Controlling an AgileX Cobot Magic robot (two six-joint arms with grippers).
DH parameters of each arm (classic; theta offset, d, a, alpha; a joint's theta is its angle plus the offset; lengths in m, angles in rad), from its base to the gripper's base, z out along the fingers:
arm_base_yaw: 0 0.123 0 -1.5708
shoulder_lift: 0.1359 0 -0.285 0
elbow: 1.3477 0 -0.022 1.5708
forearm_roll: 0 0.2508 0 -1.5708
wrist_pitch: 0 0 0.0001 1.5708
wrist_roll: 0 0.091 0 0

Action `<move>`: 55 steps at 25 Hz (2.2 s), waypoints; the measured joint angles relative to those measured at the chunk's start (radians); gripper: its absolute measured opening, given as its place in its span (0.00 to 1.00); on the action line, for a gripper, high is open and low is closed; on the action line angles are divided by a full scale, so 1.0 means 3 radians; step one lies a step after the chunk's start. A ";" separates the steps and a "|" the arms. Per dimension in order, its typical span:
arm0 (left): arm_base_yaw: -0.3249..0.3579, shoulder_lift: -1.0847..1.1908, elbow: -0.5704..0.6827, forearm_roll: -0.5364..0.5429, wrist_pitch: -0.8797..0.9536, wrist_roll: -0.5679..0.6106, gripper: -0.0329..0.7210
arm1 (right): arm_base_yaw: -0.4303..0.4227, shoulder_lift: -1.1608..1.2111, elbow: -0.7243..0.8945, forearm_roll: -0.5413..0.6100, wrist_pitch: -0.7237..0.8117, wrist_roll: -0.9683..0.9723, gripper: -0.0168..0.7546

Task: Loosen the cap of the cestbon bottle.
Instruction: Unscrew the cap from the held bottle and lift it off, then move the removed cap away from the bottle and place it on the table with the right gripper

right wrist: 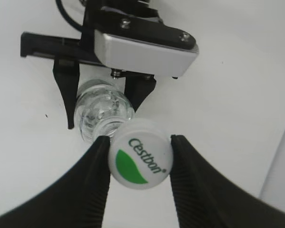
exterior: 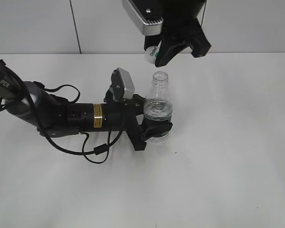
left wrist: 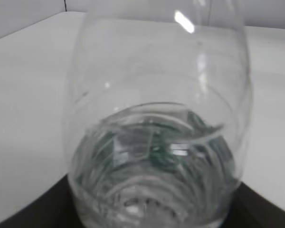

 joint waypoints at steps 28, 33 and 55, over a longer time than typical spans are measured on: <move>0.0000 0.0000 0.0000 0.0006 0.0000 0.0000 0.59 | -0.0324 0.0000 0.0000 -0.0852 0.0003 0.5150 0.41; 0.0000 0.0000 0.0000 0.0006 0.0000 0.0000 0.59 | -0.0637 0.0000 0.0171 -0.0852 0.0000 0.5157 0.41; 0.0000 0.0000 0.0000 0.0006 0.0000 0.0000 0.59 | -0.1162 0.0000 0.1663 -0.0859 -0.1101 0.5343 0.41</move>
